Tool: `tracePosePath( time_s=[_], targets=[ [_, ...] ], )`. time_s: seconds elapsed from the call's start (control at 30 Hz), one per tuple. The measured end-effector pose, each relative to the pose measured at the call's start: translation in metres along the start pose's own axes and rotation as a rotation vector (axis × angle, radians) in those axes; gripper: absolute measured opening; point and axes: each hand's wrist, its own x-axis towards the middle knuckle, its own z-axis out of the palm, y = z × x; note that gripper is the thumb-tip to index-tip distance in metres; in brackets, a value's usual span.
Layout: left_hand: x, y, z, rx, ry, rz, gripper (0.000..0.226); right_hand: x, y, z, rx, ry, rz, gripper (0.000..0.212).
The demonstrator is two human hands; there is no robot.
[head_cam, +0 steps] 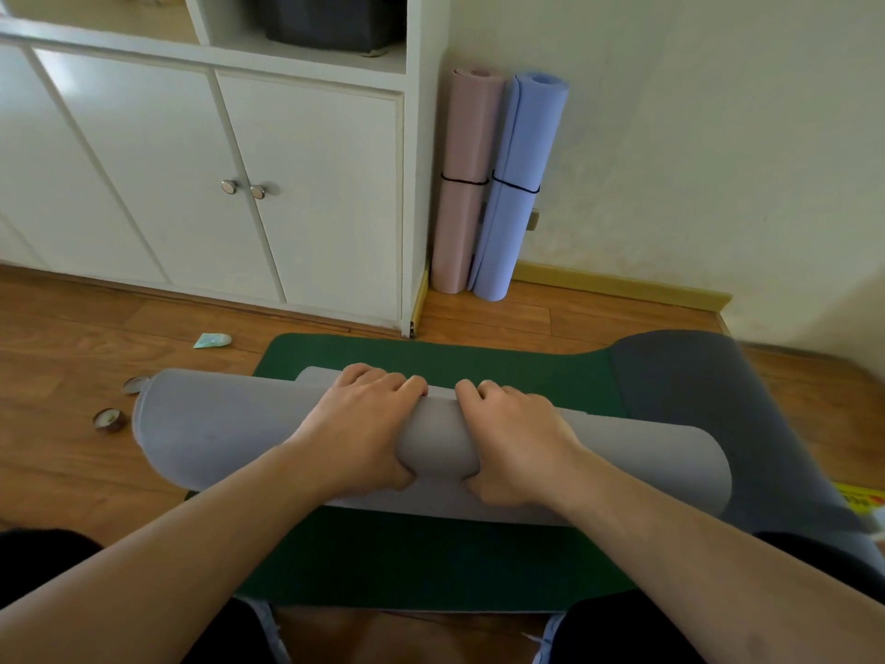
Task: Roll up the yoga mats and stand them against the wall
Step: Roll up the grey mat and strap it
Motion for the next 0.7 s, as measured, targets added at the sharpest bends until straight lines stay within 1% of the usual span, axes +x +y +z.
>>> tracePosePath(
  time_s=[0.1, 0.13, 0.17, 0.23, 0.27, 0.33, 0.4, 0.43, 0.47, 0.53, 0.6, 0.7],
  targets=[
    [-0.004, 0.009, 0.004, 0.137, 0.002, -0.013, 0.108, 0.002, 0.004, -0.005, 0.044, -0.013, 0.024, 0.071],
    [-0.004, 0.011, 0.005, 0.174, 0.006, -0.014, 0.113, 0.002, 0.004, -0.006, 0.063, -0.02, 0.031, 0.069],
    [-0.003, 0.012, 0.005, 0.18, 0.017, -0.012, 0.113, 0.002, 0.003, -0.005, 0.075, -0.032, 0.034, 0.067],
    [-0.001, 0.01, 0.006, 0.13, 0.052, -0.003, 0.102, 0.0, 0.002, -0.003, 0.092, -0.042, 0.028, 0.066],
    [0.001, 0.008, 0.005, 0.093, 0.07, 0.001, 0.094, -0.001, 0.002, -0.003, 0.097, -0.038, 0.023, 0.07],
    [0.002, 0.004, 0.002, 0.022, 0.09, -0.006, 0.081, -0.003, 0.003, -0.004, 0.081, -0.025, 0.007, 0.084],
    [0.003, 0.0, -0.001, -0.028, 0.078, -0.02, 0.075, -0.004, 0.004, -0.006, 0.019, -0.021, -0.01, 0.101],
    [0.003, -0.001, -0.002, -0.048, 0.062, -0.023, 0.075, -0.004, 0.004, -0.006, -0.001, -0.026, -0.01, 0.104],
    [0.003, -0.003, -0.002, -0.067, 0.043, -0.024, 0.074, -0.003, 0.004, -0.006, -0.009, -0.025, -0.01, 0.102],
    [0.002, -0.003, -0.001, -0.083, 0.014, -0.019, 0.074, -0.003, 0.002, -0.003, -0.012, -0.003, -0.02, 0.088],
    [0.0, 0.001, 0.0, -0.046, 0.014, -0.01, 0.079, -0.002, 0.002, -0.003, -0.011, 0.011, -0.021, 0.076],
    [-0.002, 0.01, 0.004, 0.118, 0.003, 0.0, 0.105, 0.0, 0.006, -0.009, 0.036, -0.011, 0.02, 0.071]
  ],
)
